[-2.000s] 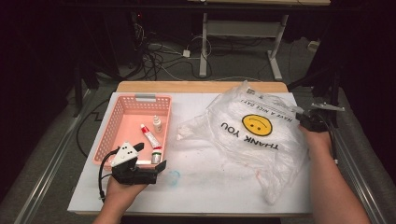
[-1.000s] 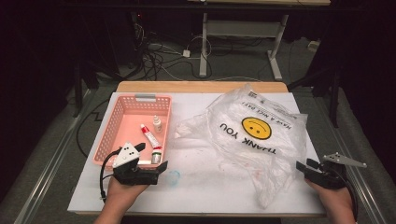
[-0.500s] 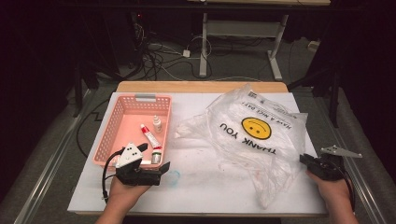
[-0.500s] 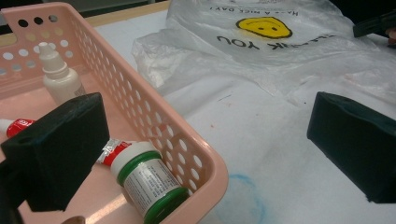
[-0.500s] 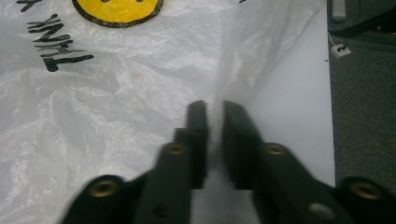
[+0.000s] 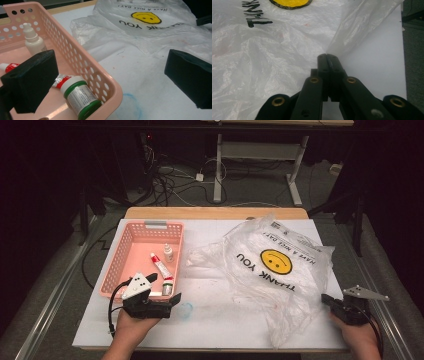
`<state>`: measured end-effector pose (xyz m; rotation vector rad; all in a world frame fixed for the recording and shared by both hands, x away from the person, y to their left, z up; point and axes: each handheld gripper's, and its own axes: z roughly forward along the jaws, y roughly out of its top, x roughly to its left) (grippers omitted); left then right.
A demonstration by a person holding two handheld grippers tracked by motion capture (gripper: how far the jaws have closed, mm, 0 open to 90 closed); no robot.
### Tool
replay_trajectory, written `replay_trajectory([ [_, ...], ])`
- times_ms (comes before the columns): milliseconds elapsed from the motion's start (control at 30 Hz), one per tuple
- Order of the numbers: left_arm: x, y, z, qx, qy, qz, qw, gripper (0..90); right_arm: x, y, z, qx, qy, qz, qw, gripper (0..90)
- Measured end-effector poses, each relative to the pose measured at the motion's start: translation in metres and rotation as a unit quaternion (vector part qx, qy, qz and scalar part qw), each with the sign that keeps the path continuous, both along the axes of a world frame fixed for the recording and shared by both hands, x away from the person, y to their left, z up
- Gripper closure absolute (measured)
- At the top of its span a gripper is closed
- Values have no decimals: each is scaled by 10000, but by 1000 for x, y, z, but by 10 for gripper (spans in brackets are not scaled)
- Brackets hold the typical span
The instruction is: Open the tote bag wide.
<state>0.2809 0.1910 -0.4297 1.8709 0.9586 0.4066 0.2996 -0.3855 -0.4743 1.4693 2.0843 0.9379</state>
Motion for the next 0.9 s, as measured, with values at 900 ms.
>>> replay_trajectory([
  [900,5,5,0,69,315,132,9994,0,-42,30,-1,55,23,535,9985,886],
])
